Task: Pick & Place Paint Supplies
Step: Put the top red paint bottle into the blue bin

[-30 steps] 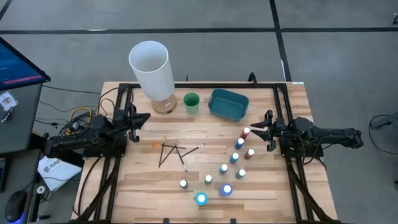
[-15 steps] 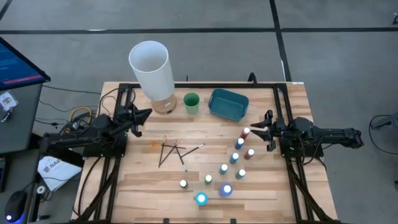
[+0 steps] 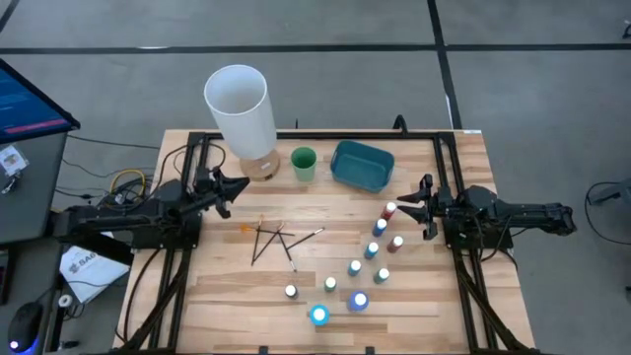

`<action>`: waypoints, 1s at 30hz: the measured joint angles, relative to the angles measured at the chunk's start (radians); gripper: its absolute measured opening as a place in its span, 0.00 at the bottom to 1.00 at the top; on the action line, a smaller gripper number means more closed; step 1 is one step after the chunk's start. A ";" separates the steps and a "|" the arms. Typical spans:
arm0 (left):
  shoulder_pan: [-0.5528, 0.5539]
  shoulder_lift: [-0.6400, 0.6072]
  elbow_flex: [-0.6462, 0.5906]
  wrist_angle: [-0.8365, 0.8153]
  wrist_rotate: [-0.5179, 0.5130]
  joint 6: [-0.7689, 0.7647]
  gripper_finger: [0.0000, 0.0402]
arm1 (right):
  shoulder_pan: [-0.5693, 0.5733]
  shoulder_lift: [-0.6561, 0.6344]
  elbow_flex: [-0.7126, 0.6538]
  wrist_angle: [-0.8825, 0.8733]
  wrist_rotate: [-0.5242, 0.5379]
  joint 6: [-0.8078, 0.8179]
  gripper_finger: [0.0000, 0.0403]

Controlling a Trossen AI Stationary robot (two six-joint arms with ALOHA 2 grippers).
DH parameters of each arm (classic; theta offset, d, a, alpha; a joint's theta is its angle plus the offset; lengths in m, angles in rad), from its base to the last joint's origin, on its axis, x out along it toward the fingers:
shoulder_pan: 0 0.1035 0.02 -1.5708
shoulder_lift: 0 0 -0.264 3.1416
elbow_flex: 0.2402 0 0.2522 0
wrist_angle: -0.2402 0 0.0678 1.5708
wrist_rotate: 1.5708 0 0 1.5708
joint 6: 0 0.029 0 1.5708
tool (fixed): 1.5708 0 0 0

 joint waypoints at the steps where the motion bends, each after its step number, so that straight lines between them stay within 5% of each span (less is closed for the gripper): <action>1: 0.000 0.006 0.000 -0.001 0.016 0.006 0.07 | 0.000 0.000 0.000 0.000 0.000 0.006 0.28; 7: 0.000 0.008 0.001 -0.001 0.090 0.013 0.08 | 0.000 0.000 0.000 0.003 0.000 0.013 0.28; 22: 0.000 0.008 0.000 -0.004 0.042 0.115 0.01 | 0.000 0.000 0.008 0.075 0.000 0.006 0.28; 30: 0.000 0.008 0.000 -0.013 0.109 0.155 0.01 | 0.000 0.002 0.009 0.063 0.011 0.011 0.28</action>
